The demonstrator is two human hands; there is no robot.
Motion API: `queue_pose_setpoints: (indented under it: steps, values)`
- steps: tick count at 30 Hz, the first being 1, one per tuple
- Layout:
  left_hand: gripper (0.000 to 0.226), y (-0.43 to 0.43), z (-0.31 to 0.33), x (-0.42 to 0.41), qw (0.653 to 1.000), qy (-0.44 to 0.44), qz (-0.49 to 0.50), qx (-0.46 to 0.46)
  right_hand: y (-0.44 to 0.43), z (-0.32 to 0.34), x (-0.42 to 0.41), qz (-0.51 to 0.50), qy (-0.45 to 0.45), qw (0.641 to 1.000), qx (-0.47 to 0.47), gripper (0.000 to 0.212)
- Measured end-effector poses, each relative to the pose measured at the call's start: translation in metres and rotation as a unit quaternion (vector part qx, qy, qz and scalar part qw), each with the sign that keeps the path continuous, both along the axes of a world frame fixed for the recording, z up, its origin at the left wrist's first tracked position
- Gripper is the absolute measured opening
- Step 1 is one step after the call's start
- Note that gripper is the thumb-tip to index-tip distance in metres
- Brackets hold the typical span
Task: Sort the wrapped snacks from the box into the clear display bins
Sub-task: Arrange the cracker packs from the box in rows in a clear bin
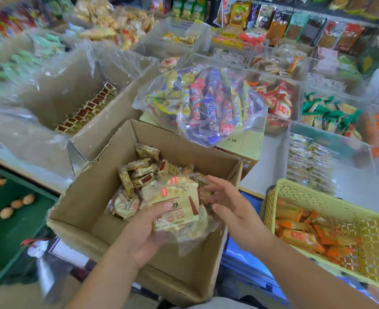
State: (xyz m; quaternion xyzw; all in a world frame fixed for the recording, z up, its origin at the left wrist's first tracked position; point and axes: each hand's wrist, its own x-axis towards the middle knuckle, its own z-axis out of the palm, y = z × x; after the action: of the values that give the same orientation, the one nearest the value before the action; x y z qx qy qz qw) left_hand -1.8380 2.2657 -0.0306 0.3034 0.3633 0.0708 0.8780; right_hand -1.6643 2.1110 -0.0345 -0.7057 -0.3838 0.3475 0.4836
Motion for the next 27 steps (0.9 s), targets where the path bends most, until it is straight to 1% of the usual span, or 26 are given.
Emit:
queue_pose_setpoints:
  steps: [2, 4, 7, 10, 11, 13, 15, 16, 18, 20, 22, 24, 25, 26, 27]
  values:
    - [0.078, -0.019, 0.007, 0.013, 1.000, -0.002, 0.013, 0.002, -0.009, 0.013, 0.004, 0.021, 0.042, 0.999, 0.016, 0.041]
    - [0.079, -0.043, 0.015, 0.028, 1.000, 0.000, 0.028, 0.011, -0.021, 0.020, 0.014, 0.036, 0.040, 0.998, 0.030, 0.034]
    - [0.058, -0.081, 0.024, 0.056, 0.998, -0.001, 0.052, 0.042, -0.046, 0.022, 0.039, 0.032, 0.055, 0.997, 0.041, 0.039]
    - [0.046, -0.117, 0.029, 0.087, 0.995, -0.010, 0.094, 0.028, -0.076, 0.022, 0.073, 0.047, 0.020, 0.998, 0.028, 0.044]
    - [0.047, -0.128, 0.032, 0.098, 0.994, -0.013, 0.105, 0.013, -0.087, 0.022, 0.086, 0.049, 0.009, 0.998, 0.025, 0.045]
    - [0.060, -0.148, 0.034, 0.119, 0.993, -0.025, 0.115, -0.014, -0.107, 0.023, 0.108, 0.047, 0.011, 0.999, 0.016, 0.044]
    - [0.061, -0.168, 0.035, 0.139, 0.992, -0.016, 0.127, -0.015, -0.125, 0.022, 0.127, 0.047, 0.007, 0.999, 0.006, 0.042]
    - [0.057, -0.177, 0.034, 0.148, 0.991, -0.005, 0.132, -0.003, -0.132, 0.022, 0.135, 0.037, -0.012, 0.999, 0.001, 0.042]
    - [0.044, -0.191, 0.034, 0.165, 0.988, 0.008, 0.148, 0.034, -0.146, 0.020, 0.149, -0.016, -0.072, 0.997, -0.012, 0.043]
    - [0.036, -0.198, 0.034, 0.181, 0.984, 0.017, 0.155, 0.081, -0.156, 0.020, 0.161, -0.076, -0.104, 0.991, -0.020, 0.036]
    - [0.036, -0.202, 0.034, 0.195, 0.982, 0.023, 0.136, 0.126, -0.163, 0.017, 0.170, -0.096, -0.096, 0.991, -0.017, 0.028]
    - [0.037, -0.204, 0.033, 0.211, 0.982, 0.027, 0.108, 0.153, -0.168, 0.015, 0.179, -0.101, -0.068, 0.993, -0.009, 0.020]
    - [0.038, -0.205, 0.033, 0.219, 0.981, 0.034, 0.097, 0.166, -0.170, 0.014, 0.184, -0.103, -0.050, 0.993, -0.008, 0.022]
    - [0.042, -0.205, 0.033, 0.227, 0.979, 0.039, 0.086, 0.180, -0.173, 0.014, 0.188, -0.100, -0.033, 0.994, -0.011, 0.035]
    - [0.047, -0.206, 0.033, 0.235, 0.977, 0.045, 0.074, 0.197, -0.175, 0.015, 0.193, -0.092, -0.012, 0.996, -0.015, 0.055]
